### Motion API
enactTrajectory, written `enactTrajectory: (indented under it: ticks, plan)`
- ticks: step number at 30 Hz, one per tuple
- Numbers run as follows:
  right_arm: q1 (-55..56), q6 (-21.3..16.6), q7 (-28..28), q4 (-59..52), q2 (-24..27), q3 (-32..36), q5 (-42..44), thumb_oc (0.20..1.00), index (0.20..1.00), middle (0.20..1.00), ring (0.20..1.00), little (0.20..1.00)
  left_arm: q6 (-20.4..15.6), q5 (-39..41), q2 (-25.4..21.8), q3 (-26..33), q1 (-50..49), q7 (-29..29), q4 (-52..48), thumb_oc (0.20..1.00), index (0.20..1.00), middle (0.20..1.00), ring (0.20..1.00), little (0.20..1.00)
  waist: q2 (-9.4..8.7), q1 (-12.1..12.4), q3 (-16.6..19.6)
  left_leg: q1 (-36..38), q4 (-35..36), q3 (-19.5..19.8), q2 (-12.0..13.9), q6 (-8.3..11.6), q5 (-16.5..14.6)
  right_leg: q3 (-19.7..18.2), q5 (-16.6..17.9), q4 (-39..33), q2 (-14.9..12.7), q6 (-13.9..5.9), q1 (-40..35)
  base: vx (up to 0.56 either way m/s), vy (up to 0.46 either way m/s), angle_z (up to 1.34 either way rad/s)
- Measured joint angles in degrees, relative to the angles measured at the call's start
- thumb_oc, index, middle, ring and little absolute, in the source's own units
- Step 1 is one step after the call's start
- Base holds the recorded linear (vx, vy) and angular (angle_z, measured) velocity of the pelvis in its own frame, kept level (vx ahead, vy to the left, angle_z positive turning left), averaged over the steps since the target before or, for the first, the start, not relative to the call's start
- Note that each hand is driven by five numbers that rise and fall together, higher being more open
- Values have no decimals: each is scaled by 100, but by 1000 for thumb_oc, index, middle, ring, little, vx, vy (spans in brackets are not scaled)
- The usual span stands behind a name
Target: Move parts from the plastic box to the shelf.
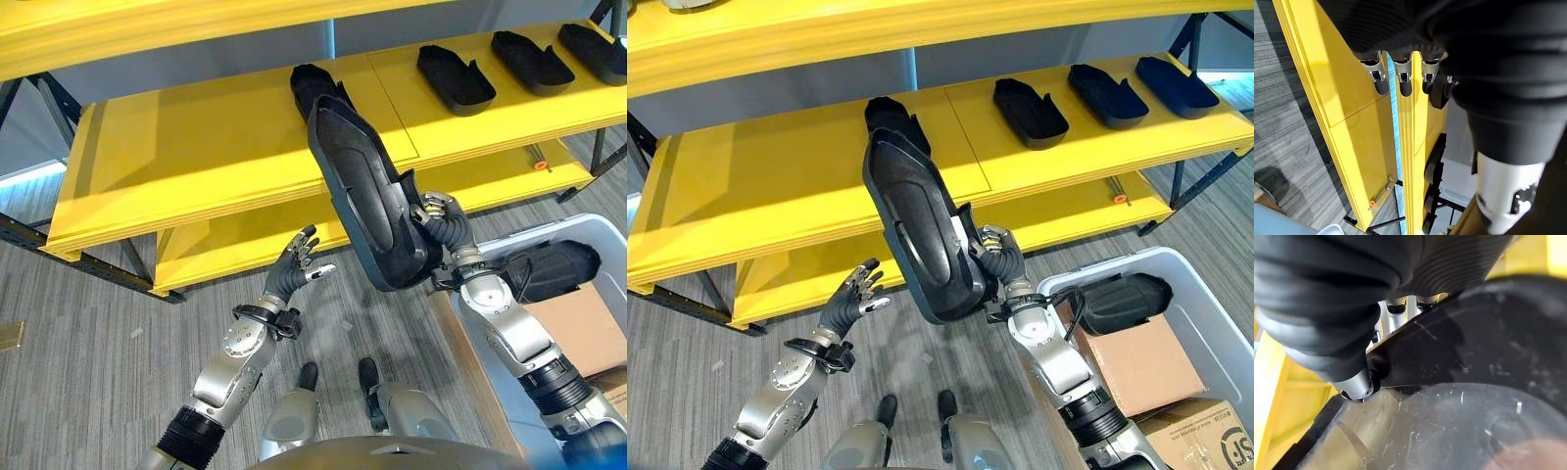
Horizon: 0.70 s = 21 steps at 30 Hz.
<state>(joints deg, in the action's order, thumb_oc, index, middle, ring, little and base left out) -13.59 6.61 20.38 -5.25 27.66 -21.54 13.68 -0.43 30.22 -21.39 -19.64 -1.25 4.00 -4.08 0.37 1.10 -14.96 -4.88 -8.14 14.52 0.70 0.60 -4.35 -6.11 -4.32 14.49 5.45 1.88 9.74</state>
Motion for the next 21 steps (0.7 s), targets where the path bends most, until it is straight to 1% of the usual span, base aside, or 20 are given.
enactTrajectory:
  ticks: [3, 4, 5, 6, 7, 8, 9, 10, 11, 12, 13, 14, 15, 16, 17, 18, 19, 20, 21]
  plan:
    - [2, -14, 7, 0, 1, -19, -172, 200, 200, 200, 200, 200, 20, -2, -48, 14, 17, -65, 0, 1000, 1000, 1000, 1000, 1000, 50, -16, -28, -31, -2, -28, -45, 58, 43, 70, -40, 64, -81, 0, -10, -72, -27, 17]
    - [62, -25, 57, -36, 21, 9, -198, 200, 200, 200, 200, 200, 38, -3, -17, -5, 108, -193, 54, 1000, 1000, 1000, 1000, 1000, 123, -56, -59, -109, 73, -123, -96, 242, 353, 255, -9, 55, -195, 1, -58, -100, 50, 117]
    - [283, -53, 193, -138, 110, 165, -266, 200, 200, 200, 200, 200, 136, -6, 116, -76, 404, -360, 186, 1000, 1000, 1000, 1000, 1000, 198, -317, -59, -215, 361, -428, -270, 371, 901, 494, -37, 5, -438, 19, -94, -45, 118, 204]
    - [343, -50, 270, -186, 302, 232, -267, 200, 200, 200, 200, 200, 141, -7, 217, -125, 562, -434, 197, 1000, 1000, 1000, 1000, 1000, 362, -523, -86, -231, 740, -1149, -222, 471, 957, 912, -38, -91, -653, 33, -152, -11, 145, 223]
    - [259, -35, 249, -145, 415, 299, -270, 200, 200, 200, 200, 200, 129, -2, 210, -101, 711, -503, 45, 1000, 1000, 1000, 1000, 1000, 466, -495, -126, -242, 693, -1611, -89, 37, 775, 985, -133, -97, -675, 120, -95, 29, 220, 110]
    - [90, -13, 221, -67, 310, 297, -274, 200, 200, 200, 200, 200, 103, -2, 82, -55, 696, -502, -21, 1000, 1000, 1000, 1000, 1000, 394, -275, -183, -399, 261, -1708, -16, -86, 596, 849, -172, 16, -717, 178, -31, 77, 271, 9]
    - [-17, -12, 194, -40, 205, 294, -282, 200, 200, 200, 200, 200, 134, -4, -66, -76, 695, -504, -1, 1000, 1000, 1000, 1000, 1000, 294, -218, -244, -463, -171, -1670, 80, -88, 440, 755, -252, 110, -784, 122, -49, 122, 310, -31]
    - [-71, 3, 100, -32, 202, 294, -258, 200, 200, 200, 200, 200, 140, 0, -100, -92, 702, -484, 59, 1000, 1000, 1000, 1000, 1000, 225, -224, -280, -487, -431, -1459, 201, 35, 310, 690, -298, 136, -853, 53, -82, 114, 280, -13]
    - [-184, 30, 2, 4, 213, 296, -221, 200, 200, 200, 200, 200, 140, 3, -118, -100, 707, -480, 98, 1000, 1000, 1000, 1000, 1000, 164, -266, -317, -454, -522, -1249, 381, 76, 253, 654, -333, 187, -923, -4, -104, 181, 459, -11]
    - [-391, 84, -27, 14, 241, 336, -87, 200, 200, 200, 200, 200, 136, 7, -145, -125, 706, -480, 142, 1000, 1000, 1000, 1000, 1000, 91, -439, -360, -275, -207, -1202, 840, 94, 254, 532, -453, 407, -1076, -114, -104, 206, 537, -9]
    - [-411, 94, -48, 22, 250, 372, -77, 200, 200, 200, 200, 200, 126, 13, -143, -144, 741, -486, 187, 1000, 1000, 1000, 1000, 1000, 88, -477, -362, -274, -199, -1193, 906, 129, 247, 546, -480, 435, -1101, -159, -113, 205, 533, -5]
    - [-471, 198, -85, 44, 280, 518, -6, 200, 200, 200, 200, 200, 129, 34, -145, -222, 924, -485, 442, 1000, 1000, 1000, 1000, 1000, 43, -545, -391, -294, -201, -1228, 1192, 190, 259, 516, -619, 643, -1242, -294, -127, 136, 372, -2]
    - [-493, 261, -108, 49, 304, 612, 80, 200, 200, 200, 200, 200, 130, 55, -137, -243, 983, -477, 550, 1000, 1000, 1000, 1000, 1000, 42, -574, -391, -304, -163, -1256, 1323, 251, 290, 508, -688, 755, -1340, -408, -138, 134, 345, 1]
    - [-513, 305, -119, 36, 425, 621, 96, 200, 200, 200, 200, 200, 125, 64, -120, -242, 949, -470, 547, 1000, 1000, 1000, 1000, 1000, 111, -682, -368, -275, 21, -1266, 1390, 143, 347, 450, -820, 931, -1460, -639, -138, 189, 472, -1]
    - [-517, 314, -130, 33, 579, 636, 132, 200, 200, 200, 200, 200, 122, 65, -24, -243, 926, -472, 547, 1000, 1000, 1000, 1000, 1000, 310, -721, -339, -231, 123, -1263, 1418, 80, 472, 438, -905, 1052, -1506, -839, -141, 212, 505, -10]
    - [-506, 392, -114, 68, 499, 673, 143, 200, 200, 200, 200, 200, 106, 74, -50, -217, 926, -452, 580, 1000, 1000, 1000, 1000, 1000, 153, -683, -385, -208, -66, -1406, 1140, 662, 539, 263, -950, 1085, -1773, -967, -173, 252, 603, -10]
    - [-498, 483, -152, 65, 435, 636, 194, 200, 200, 200, 200, 200, 108, 77, -61, -227, 924, -406, 644, 1000, 1000, 1000, 1000, 1000, 70, -701, -361, -224, -194, -1470, 809, 568, 442, 196, -803, 833, -2076, -933, -310, 293, 597, 3]
    - [-440, 549, -235, 67, 360, 611, 287, 200, 200, 200, 200, 200, 91, 70, -69, -218, 941, -389, 639, 1000, 1000, 1000, 1000, 1000, 93, -669, -364, -219, -377, -1576, 486, 391, 271, 161, -260, 625, -2394, -947, -477, 279, 525, 26]
    - [-313, 589, -235, 61, 258, 608, 310, 200, 200, 200, 200, 200, 73, 71, -121, -221, 908, -357, 604, 1000, 1000, 1000, 1000, 1000, 124, -670, -345, -151, -401, -1554, 401, 324, 194, 179, 2, 639, -2459, -882, -557, 245, 378, 21]
